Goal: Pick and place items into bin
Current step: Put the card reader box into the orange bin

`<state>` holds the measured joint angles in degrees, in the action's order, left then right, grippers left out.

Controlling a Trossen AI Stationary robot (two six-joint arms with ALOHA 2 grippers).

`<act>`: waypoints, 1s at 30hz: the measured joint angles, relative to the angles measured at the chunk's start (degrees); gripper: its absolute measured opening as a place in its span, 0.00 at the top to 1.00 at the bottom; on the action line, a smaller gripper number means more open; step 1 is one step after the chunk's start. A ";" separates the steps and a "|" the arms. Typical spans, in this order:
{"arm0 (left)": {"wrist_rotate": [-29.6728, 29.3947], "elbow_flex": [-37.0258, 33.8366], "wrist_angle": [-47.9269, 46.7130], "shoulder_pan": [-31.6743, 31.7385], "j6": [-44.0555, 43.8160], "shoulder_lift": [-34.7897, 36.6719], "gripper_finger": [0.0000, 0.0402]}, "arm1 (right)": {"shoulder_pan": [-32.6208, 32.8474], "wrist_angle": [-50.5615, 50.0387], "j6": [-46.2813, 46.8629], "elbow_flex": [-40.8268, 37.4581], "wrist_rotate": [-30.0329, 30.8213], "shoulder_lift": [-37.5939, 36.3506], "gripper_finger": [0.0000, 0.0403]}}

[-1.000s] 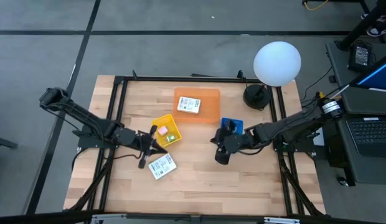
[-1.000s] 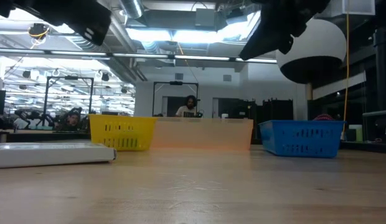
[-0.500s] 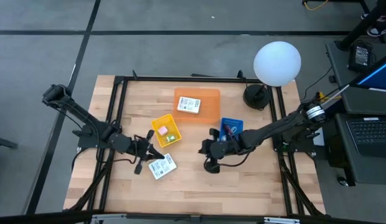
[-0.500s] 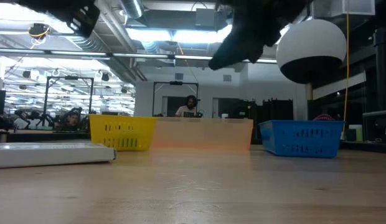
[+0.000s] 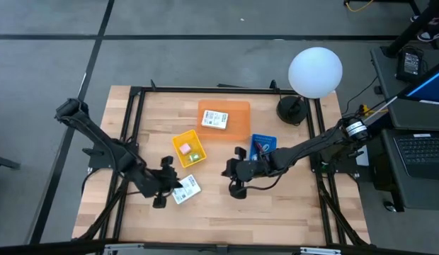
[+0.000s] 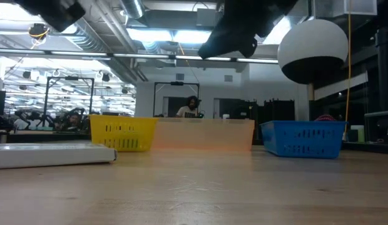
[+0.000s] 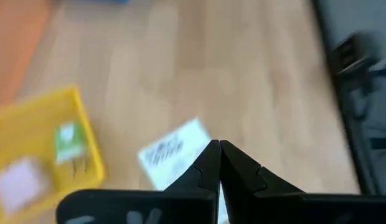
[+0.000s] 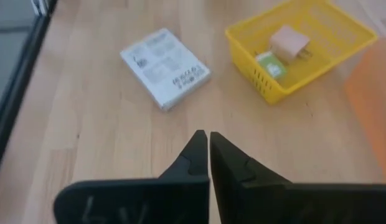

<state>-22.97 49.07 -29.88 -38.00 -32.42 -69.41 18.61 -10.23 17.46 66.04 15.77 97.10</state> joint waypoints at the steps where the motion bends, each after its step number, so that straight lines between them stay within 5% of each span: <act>1: 0.24 1.35 -2.96 -0.02 -2.66 -1.25 0.99 | 0.00 0.66 0.27 0.00 0.00 -0.02 1.00; 14: 9.49 4.01 -14.15 -0.17 -14.07 -9.06 0.99 | -0.01 9.07 3.79 -0.04 -1.43 5.49 1.00; 30: 11.10 3.93 -18.44 -0.16 -16.54 -16.57 0.99 | -0.04 20.37 9.25 -0.07 -1.46 11.21 1.00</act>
<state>-11.87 52.99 -48.31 -38.16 -48.96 -85.97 18.57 10.14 26.71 65.98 14.31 108.31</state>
